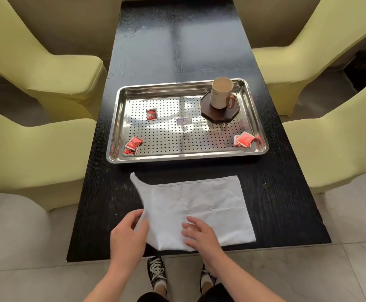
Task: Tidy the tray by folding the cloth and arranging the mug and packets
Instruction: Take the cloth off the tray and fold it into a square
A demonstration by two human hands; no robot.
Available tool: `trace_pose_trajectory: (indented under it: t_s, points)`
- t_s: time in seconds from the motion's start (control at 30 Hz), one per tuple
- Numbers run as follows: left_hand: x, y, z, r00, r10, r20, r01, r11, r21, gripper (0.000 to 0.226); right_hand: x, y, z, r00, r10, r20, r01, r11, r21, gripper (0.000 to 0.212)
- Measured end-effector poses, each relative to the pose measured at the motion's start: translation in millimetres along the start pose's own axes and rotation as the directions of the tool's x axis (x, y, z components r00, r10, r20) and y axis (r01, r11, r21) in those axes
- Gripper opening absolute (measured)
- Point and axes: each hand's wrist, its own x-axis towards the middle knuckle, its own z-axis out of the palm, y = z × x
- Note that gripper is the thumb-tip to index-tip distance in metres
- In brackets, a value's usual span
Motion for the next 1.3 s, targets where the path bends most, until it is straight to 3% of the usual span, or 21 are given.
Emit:
trace_pose_trajectory:
  t_s: [0.17, 0.27, 0.37, 0.43, 0.53, 0.73, 1.03, 1.3]
  points:
    - [-20, 30, 33, 0.962, 0.246, 0.117, -0.261, 0.955, 0.14, 0.024, 3, 2, -5, 0.999, 0.034, -0.003, -0.034, 0.999, -0.023, 0.042]
    - [-31, 38, 52, 0.924, 0.324, 0.203, -0.361, 0.915, 0.183, 0.028, 4, -8, -20, 0.999, 0.032, 0.013, -0.034, 0.987, 0.16, 0.039]
    - [-40, 44, 73, 0.894, 0.349, 0.281, -0.412, 0.887, 0.211, 0.03, 7, -30, -40, 0.998, 0.016, 0.061, -0.035, 0.946, 0.323, 0.058]
    - [-45, 49, 88, 0.868, 0.354, 0.349, -0.446, 0.864, 0.233, 0.031, 9, -49, -49, 1.0, -0.002, 0.0, 0.002, 0.973, 0.231, 0.047]
    - [-52, 59, 108, 0.8, 0.386, 0.46, -0.537, 0.802, 0.261, 0.034, 16, -69, -61, 0.974, -0.125, -0.191, 0.111, 0.99, -0.084, 0.01]
    - [-61, 73, 143, 0.74, 0.444, 0.506, -0.603, 0.77, 0.206, 0.037, 27, -90, -95, 0.909, -0.331, -0.252, 0.222, 0.898, -0.381, 0.016]
    - [-57, 79, 186, 0.717, 0.347, 0.604, -0.593, 0.76, 0.267, 0.041, 51, -86, -140, 0.899, -0.299, -0.32, 0.064, 0.812, -0.58, 0.009]
    - [-58, 73, 200, 0.699, 0.43, 0.571, -0.636, 0.739, 0.222, 0.036, 62, -88, -139, 0.878, -0.358, -0.319, 0.096, 0.782, -0.615, 0.011]
